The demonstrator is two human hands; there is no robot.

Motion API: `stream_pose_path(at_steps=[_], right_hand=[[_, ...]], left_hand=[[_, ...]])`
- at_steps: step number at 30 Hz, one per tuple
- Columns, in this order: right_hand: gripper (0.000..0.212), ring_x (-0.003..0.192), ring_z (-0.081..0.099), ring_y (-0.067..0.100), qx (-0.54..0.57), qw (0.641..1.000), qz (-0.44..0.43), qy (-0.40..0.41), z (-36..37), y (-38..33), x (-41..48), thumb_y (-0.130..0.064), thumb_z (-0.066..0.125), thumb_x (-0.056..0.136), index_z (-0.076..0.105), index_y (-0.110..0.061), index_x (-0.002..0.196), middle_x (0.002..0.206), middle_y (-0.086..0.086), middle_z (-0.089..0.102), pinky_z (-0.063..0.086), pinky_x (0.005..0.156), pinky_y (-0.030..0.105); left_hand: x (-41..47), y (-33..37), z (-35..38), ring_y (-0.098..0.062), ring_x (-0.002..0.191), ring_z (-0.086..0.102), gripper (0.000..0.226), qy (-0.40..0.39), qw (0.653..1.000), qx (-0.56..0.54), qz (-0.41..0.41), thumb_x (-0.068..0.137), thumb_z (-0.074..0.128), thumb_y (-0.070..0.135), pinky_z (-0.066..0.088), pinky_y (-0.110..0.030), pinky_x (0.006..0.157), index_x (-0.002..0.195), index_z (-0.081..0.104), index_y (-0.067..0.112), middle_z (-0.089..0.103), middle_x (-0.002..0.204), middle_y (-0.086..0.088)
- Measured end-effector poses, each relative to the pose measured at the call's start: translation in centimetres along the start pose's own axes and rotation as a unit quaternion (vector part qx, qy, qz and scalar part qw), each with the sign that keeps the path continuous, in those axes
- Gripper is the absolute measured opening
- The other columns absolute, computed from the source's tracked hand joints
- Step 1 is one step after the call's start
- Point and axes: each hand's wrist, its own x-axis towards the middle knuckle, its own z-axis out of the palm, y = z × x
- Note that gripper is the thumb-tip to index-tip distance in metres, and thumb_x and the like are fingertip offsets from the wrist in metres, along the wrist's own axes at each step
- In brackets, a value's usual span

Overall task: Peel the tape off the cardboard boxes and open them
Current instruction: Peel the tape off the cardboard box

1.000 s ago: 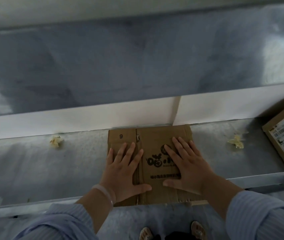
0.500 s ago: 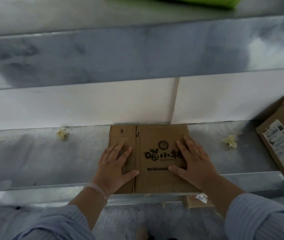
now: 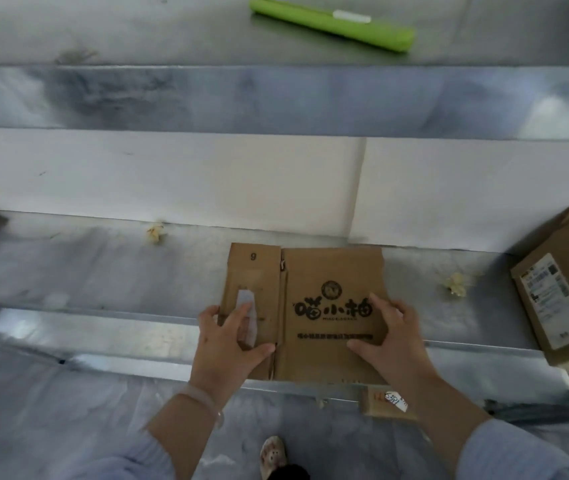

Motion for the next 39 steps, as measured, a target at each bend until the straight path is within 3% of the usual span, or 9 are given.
stream_pose_path(at_steps=[6, 12, 16, 22, 26, 33, 39], right_hand=[[0.092, 0.116, 0.044, 0.012, 0.007, 0.998, -0.025, -0.054, 0.9, -1.6, -0.9, -0.045, 0.084, 0.068, 0.032, -0.047, 0.144, 0.133, -0.004, 0.040, 0.040, 0.099, 0.032], [0.094, 0.112, 0.039, 0.008, -0.011, 0.994, -0.091, -0.062, 3.4, -7.5, -1.2, -0.048, 0.082, 0.069, 0.028, -0.045, 0.146, 0.125, -0.008, 0.035, 0.039, 0.102, 0.033], [0.095, 0.114, 0.040, 0.008, -0.027, 0.987, -0.141, -0.074, 6.6, -12.4, -1.1, -0.053, 0.080, 0.070, 0.025, -0.049, 0.146, 0.129, -0.009, 0.036, 0.040, 0.104, 0.034], [0.092, 0.120, 0.041, 0.012, -0.030, 0.975, -0.198, -0.093, 15.5, -21.9, -1.8, -0.052, 0.080, 0.071, 0.026, -0.048, 0.146, 0.130, -0.007, 0.035, 0.038, 0.106, 0.034], [0.093, 0.120, 0.040, 0.011, -0.039, 0.967, -0.230, -0.100, 22.9, -29.3, -2.5, -0.055, 0.079, 0.071, 0.026, -0.047, 0.147, 0.130, -0.008, 0.036, 0.037, 0.107, 0.034], [0.093, 0.116, 0.041, 0.007, -0.031, 0.961, -0.245, -0.120, 34.5, -40.3, -3.1, -0.055, 0.078, 0.072, 0.024, -0.047, 0.147, 0.132, -0.007, 0.036, 0.039, 0.105, 0.032], [0.092, 0.115, 0.043, 0.008, -0.036, 0.963, -0.236, -0.126, 40.8, -46.7, -0.3, -0.055, 0.078, 0.071, 0.025, -0.047, 0.146, 0.128, -0.009, 0.037, 0.040, 0.105, 0.033]], left_hand=[[-2.4, -1.7, -2.8, -0.015, 0.120, 0.036, 0.082, 0.046, 0.999, -0.011, -0.001, 0.067, 0.083, 0.044, 0.041, -0.032, 0.107, 0.137, 0.042, 0.038, 0.015, 0.128, 0.013], [-2.6, -4.8, -8.5, -0.020, 0.123, 0.041, 0.086, 0.074, 0.997, 0.014, -0.026, 0.067, 0.080, 0.051, 0.041, -0.034, 0.107, 0.141, 0.039, 0.040, 0.026, 0.137, -0.001], [-2.3, -8.6, -13.1, -0.020, 0.116, 0.046, 0.092, 0.087, 0.995, -0.004, -0.049, 0.065, 0.080, 0.055, 0.044, -0.032, 0.102, 0.143, 0.033, 0.043, 0.029, 0.124, 0.001], [-2.2, -16.9, -22.5, -0.012, 0.103, 0.038, 0.095, 0.112, 0.991, 0.014, -0.075, 0.067, 0.078, 0.055, 0.042, -0.029, 0.102, 0.145, 0.024, 0.046, 0.021, 0.118, 0.006], [-1.9, -23.9, -29.6, -0.017, 0.112, 0.042, 0.095, 0.132, 0.986, 0.036, -0.097, 0.069, 0.074, 0.059, 0.043, -0.033, 0.103, 0.145, 0.018, 0.050, 0.018, 0.117, 0.008], [0.3, -34.2, -40.3, -0.025, 0.127, 0.040, 0.092, 0.142, 0.981, 0.038, -0.130, 0.073, 0.072, 0.057, 0.040, -0.036, 0.106, 0.146, 0.016, 0.050, 0.019, 0.137, 0.001], [5.3, -40.0, -46.1, -0.025, 0.127, 0.038, 0.092, 0.146, 0.978, 0.048, -0.138, 0.070, 0.073, 0.059, 0.041, -0.036, 0.107, 0.145, 0.020, 0.050, 0.021, 0.134, 0.002]])
